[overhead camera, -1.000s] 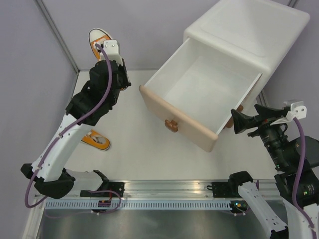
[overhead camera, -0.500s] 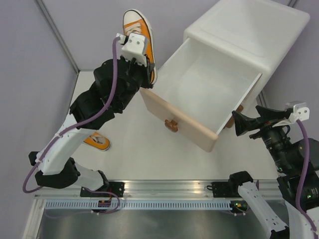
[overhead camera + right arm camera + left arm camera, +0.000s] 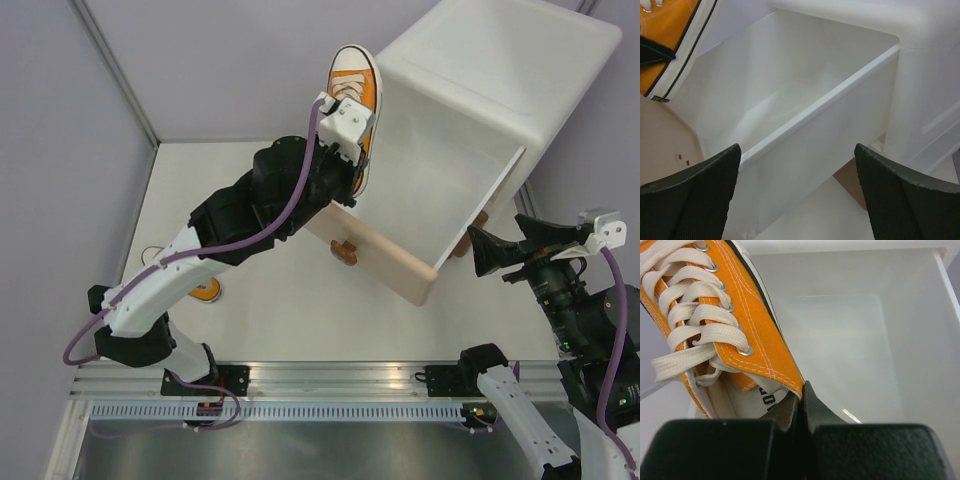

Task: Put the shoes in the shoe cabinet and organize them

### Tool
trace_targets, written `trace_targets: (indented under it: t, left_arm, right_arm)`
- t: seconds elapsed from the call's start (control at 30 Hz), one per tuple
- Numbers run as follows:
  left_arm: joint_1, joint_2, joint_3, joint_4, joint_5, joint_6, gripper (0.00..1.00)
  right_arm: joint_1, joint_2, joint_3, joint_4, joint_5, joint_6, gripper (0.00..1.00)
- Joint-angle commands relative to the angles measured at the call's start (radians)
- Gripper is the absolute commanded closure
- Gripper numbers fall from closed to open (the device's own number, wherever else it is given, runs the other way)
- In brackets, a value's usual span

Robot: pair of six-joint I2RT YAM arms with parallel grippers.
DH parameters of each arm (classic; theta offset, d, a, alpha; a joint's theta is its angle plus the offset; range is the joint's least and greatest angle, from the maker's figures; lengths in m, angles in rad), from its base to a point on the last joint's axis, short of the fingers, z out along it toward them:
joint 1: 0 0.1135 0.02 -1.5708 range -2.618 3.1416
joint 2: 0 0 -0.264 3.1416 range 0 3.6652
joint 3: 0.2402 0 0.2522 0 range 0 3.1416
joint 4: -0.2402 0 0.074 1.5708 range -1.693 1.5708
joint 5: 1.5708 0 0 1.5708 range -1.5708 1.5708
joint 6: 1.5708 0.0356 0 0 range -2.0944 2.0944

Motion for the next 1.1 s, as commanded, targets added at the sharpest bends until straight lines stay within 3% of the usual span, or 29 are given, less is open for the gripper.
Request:
trace_targets:
  t: [0.0, 0.5, 1.07]
  left_arm:
    - [-0.004, 0.006, 0.022, 0.135, -0.007, -0.019, 0.98]
    - [-0.01, 0.129, 0.005, 0.167, -0.031, -0.158, 0.98]
    - [-0.071, 0.091, -0.096, 0.138, -0.01, -0.183, 0.98]
  right_arm:
    - [0.005, -0.01, 0.021, -0.001, -0.002, 0.015, 0.02]
    - [0.005, -0.031, 0.021, -0.026, 0.041, -0.001, 0.02]
    - [0.006, -0.043, 0.006, 0.016, 0.08, -0.007, 0.02]
